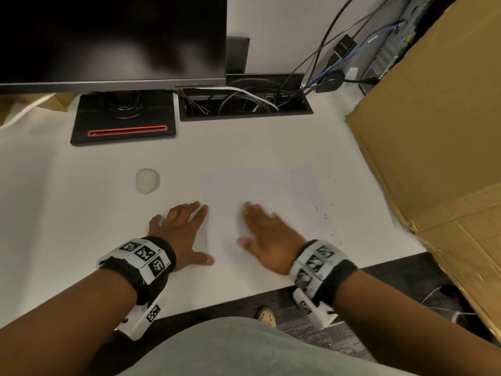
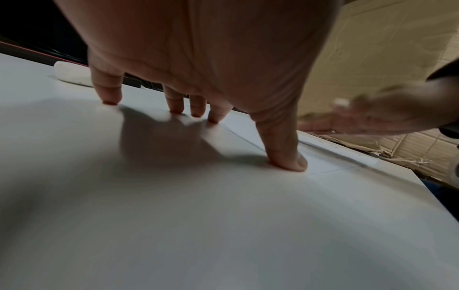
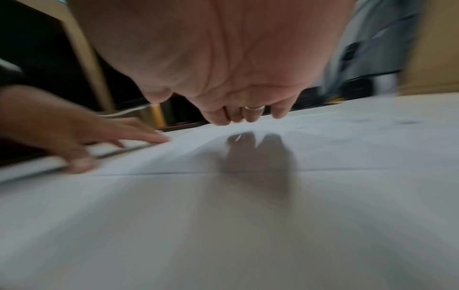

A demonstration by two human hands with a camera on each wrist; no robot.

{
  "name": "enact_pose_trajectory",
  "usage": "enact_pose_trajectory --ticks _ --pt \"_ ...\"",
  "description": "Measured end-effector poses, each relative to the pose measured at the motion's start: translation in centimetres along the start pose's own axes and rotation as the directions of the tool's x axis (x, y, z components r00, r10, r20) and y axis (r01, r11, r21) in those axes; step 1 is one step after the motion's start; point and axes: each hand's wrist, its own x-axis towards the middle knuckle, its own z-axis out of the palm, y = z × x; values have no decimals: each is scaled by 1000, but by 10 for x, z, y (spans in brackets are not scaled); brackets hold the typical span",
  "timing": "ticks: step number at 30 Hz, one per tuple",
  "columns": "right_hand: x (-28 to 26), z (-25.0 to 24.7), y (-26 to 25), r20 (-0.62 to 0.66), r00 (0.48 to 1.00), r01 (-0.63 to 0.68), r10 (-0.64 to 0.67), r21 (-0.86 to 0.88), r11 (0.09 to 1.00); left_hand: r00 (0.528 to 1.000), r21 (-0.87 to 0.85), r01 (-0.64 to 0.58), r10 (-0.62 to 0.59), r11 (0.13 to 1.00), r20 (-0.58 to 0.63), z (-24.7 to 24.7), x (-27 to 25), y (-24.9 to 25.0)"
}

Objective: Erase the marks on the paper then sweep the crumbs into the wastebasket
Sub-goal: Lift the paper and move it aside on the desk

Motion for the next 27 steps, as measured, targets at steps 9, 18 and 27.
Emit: enact_pose_trajectory --ticks 9,18,27 --pt "-3 -4 49 -25 979 -204 204 -5 979 1000 -14 3 -3 1000 6 0 1 0" --pt "29 4 -40 107 979 183 -173 -101 978 1000 -22 12 -13 1000 -26 0 1 0" --pt "35 -24 1 4 1000 -21 21 -79 997 999 -27 32 -32 999 -7 -2 1 0"
